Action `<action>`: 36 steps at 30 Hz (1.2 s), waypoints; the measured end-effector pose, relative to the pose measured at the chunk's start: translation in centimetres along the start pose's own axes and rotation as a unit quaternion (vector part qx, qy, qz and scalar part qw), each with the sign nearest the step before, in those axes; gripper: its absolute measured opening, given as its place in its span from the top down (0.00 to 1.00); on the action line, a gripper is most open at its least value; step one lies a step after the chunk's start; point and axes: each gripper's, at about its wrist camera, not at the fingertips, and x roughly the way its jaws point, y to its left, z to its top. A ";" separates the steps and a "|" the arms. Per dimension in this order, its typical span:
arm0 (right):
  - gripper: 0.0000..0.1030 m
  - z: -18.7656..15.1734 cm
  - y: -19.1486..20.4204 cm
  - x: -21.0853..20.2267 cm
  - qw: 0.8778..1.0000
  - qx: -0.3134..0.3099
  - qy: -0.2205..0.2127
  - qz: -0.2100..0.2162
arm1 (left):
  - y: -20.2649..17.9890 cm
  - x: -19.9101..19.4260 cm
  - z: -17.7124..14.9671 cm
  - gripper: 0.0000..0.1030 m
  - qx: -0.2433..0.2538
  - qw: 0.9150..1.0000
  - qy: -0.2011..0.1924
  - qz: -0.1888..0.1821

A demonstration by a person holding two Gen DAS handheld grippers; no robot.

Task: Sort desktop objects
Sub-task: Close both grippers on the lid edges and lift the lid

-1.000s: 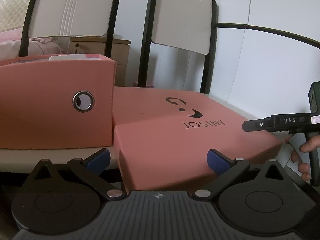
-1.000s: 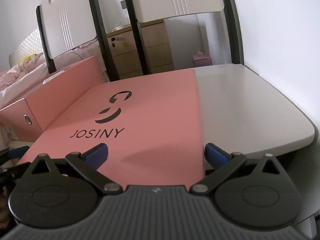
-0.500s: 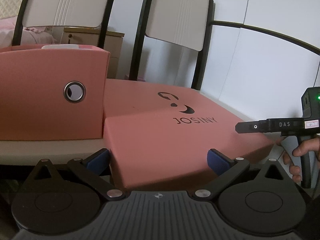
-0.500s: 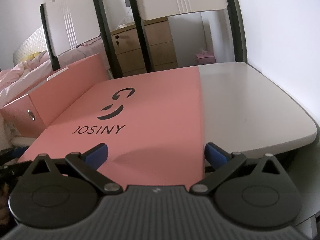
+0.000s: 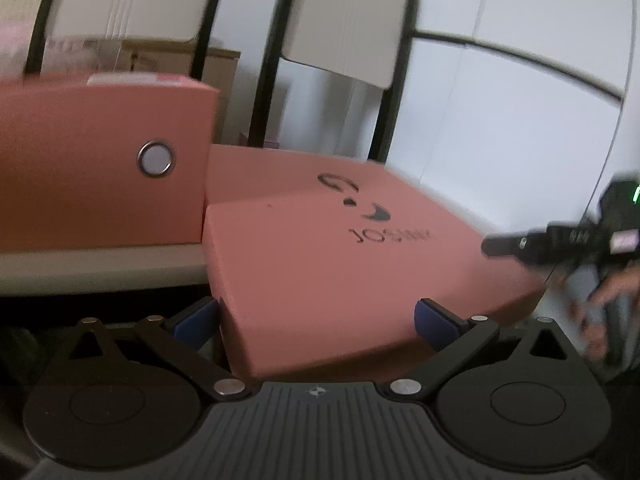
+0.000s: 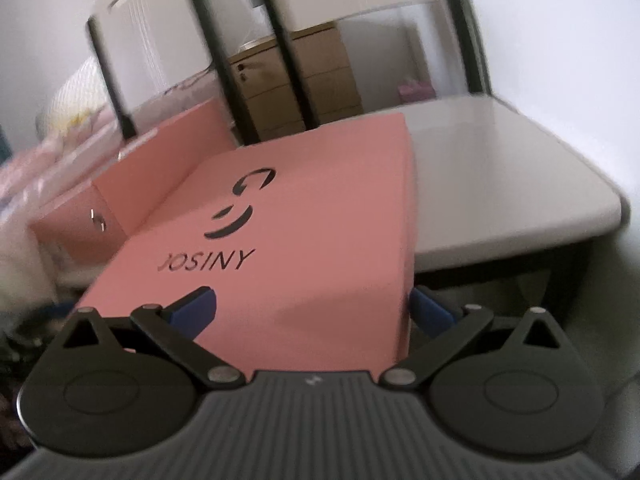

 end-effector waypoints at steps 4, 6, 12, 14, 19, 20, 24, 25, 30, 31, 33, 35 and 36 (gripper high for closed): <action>0.00 0.2 -2.2 0.9 0.997 0.081 0.016 0.010 | 1.6 0.2 0.2 0.00 -0.041 0.999 0.009 -0.020; 0.00 0.2 -3.1 1.4 0.992 0.119 0.022 0.034 | 2.3 0.3 0.3 0.00 -0.061 0.998 0.013 -0.030; 0.00 -0.1 -4.3 2.9 0.981 0.178 0.047 0.067 | 3.3 1.8 0.0 0.00 -0.094 0.994 0.031 -0.056; 0.01 -0.2 -4.4 2.9 0.979 0.185 0.046 0.075 | 3.3 2.2 -0.1 0.00 -0.099 0.992 0.035 -0.065; 0.16 0.0 -3.7 2.3 0.978 0.183 0.043 0.085 | 2.6 2.2 0.1 0.00 -0.092 0.993 0.029 -0.074; 0.20 0.2 -3.6 2.0 0.979 0.180 0.038 0.085 | 2.5 2.0 0.2 0.00 -0.090 0.993 0.025 -0.075; 0.25 0.5 -3.1 0.4 0.980 0.173 0.011 0.094 | 2.3 1.2 1.2 0.00 -0.092 0.992 0.004 -0.083; 0.25 0.6 -2.9 0.0 0.981 0.170 0.005 0.096 | 2.3 1.0 1.4 0.00 -0.095 0.992 -0.001 -0.087; 0.26 1.9 -1.1 -2.5 0.984 0.131 -0.048 0.109 | 2.6 0.0 3.1 0.00 -0.123 0.985 -0.022 -0.116; 0.26 2.2 -0.9 -2.9 0.984 0.127 -0.057 0.111 | 2.6 -0.1 3.5 0.00 -0.128 0.984 -0.026 -0.120; 0.26 2.6 -0.4 -3.5 0.983 0.120 -0.075 0.116 | 2.4 -0.4 4.2 0.00 -0.135 0.982 -0.035 -0.126; 0.26 3.0 -0.4 -4.1 0.982 0.120 -0.088 0.120 | 2.3 -0.5 4.8 0.00 -0.138 0.981 -0.036 -0.130; 0.26 3.2 -0.5 -4.3 0.981 0.122 -0.093 0.120 | 2.2 -0.5 5.1 0.00 -0.139 0.981 -0.035 -0.131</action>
